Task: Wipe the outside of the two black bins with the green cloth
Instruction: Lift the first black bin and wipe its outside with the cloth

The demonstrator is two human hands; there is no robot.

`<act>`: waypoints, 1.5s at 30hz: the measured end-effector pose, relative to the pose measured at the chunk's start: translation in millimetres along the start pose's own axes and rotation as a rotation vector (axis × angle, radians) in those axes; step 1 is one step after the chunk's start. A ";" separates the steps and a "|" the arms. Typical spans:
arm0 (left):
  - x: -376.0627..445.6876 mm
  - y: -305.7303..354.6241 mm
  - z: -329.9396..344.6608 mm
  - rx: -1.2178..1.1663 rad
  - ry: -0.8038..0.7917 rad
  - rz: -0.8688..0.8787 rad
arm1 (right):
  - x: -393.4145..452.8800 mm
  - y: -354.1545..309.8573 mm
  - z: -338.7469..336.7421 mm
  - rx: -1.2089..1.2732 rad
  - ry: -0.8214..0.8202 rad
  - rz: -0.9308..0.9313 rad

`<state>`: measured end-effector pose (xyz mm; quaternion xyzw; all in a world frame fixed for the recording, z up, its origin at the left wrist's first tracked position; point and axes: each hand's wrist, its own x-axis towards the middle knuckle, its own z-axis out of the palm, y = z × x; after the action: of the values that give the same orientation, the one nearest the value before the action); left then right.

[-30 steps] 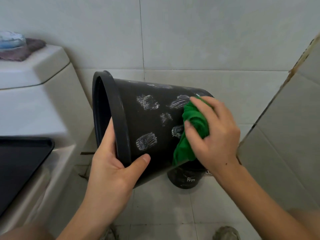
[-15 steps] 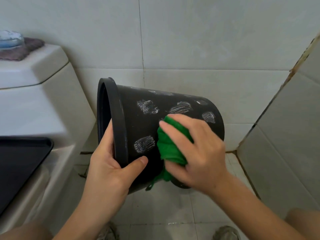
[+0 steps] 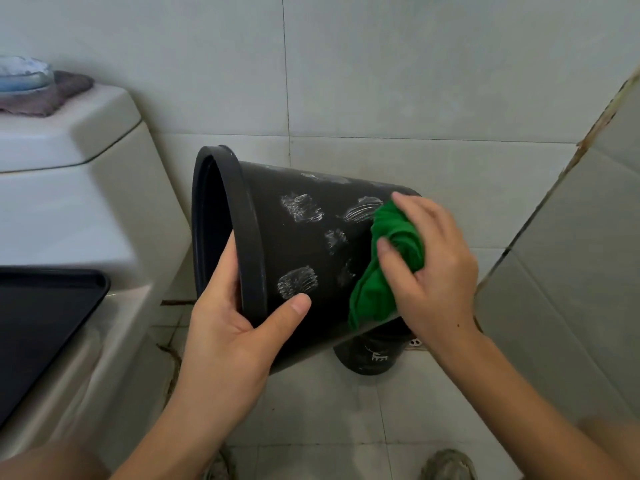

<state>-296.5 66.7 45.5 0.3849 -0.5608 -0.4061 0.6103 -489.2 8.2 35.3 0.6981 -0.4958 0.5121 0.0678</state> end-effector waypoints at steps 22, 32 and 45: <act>-5.0 -2.8 8.4 0.019 -0.069 0.072 | 5.5 -17.4 5.1 0.116 -0.003 -0.038; 1.3 -1.4 7.4 0.033 -0.031 0.106 | -4.0 -27.0 7.3 0.179 -0.001 -0.159; 1.0 -6.5 3.7 -0.015 -0.012 0.049 | -25.4 -47.3 17.2 0.284 -0.070 -0.405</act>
<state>-300.5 63.3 40.1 0.3642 -0.5706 -0.3977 0.6194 -441.6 37.3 27.0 0.8030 -0.2708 0.5282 0.0532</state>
